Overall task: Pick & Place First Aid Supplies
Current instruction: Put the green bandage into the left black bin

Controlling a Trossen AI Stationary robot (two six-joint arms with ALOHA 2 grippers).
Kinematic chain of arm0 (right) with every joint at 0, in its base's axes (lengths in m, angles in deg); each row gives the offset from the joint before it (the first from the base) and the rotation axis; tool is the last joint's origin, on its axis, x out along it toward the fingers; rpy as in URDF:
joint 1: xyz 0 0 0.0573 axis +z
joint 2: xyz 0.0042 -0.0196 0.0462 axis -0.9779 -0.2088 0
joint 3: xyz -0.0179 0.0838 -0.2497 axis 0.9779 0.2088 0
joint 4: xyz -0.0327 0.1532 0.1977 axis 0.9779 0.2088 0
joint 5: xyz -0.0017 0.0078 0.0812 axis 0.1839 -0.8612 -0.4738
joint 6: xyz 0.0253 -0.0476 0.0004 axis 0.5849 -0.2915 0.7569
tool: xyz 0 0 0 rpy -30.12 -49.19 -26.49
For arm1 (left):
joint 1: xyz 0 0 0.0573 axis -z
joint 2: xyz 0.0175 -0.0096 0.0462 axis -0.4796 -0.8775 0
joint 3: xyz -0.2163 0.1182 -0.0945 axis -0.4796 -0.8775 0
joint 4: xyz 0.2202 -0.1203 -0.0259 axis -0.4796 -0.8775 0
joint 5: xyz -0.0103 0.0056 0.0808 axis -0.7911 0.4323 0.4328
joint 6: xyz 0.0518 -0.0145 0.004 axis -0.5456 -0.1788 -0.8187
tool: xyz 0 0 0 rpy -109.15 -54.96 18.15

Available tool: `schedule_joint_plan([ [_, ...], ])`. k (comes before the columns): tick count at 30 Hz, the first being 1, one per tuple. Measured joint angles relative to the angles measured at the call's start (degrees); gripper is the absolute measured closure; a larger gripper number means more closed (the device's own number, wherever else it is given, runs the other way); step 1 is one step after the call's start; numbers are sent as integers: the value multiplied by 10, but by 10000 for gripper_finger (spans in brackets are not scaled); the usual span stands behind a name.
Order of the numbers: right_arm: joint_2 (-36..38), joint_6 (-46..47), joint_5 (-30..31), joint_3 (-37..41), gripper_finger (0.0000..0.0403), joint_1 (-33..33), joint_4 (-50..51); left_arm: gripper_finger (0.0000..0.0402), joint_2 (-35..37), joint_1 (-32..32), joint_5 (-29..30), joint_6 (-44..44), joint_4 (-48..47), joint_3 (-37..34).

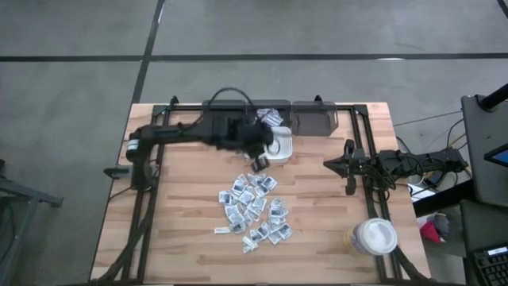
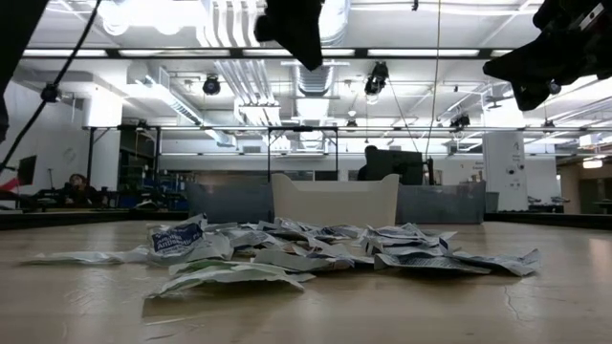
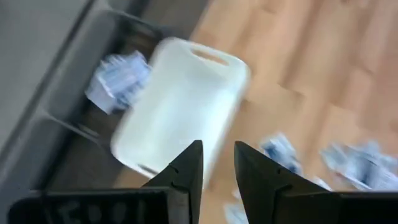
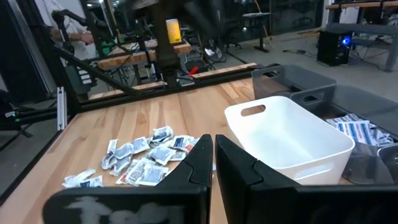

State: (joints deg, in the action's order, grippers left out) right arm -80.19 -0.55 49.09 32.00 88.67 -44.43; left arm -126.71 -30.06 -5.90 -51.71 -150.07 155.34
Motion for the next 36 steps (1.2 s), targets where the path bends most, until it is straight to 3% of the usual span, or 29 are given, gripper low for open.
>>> schedule_joint_plan([
  [12,0,2,-3,0,385,0,3,310,11,183,-1,238,-11,-77],
  [20,0,5,-4,0,385,0,3,310,11,261,-36,388,-8,-139],
  [27,0,5,-4,0,385,0,3,310,11,298,-66,441,7,-207],
  [36,0,7,-4,0,385,0,2,310,11,323,-118,463,91,-302],
])
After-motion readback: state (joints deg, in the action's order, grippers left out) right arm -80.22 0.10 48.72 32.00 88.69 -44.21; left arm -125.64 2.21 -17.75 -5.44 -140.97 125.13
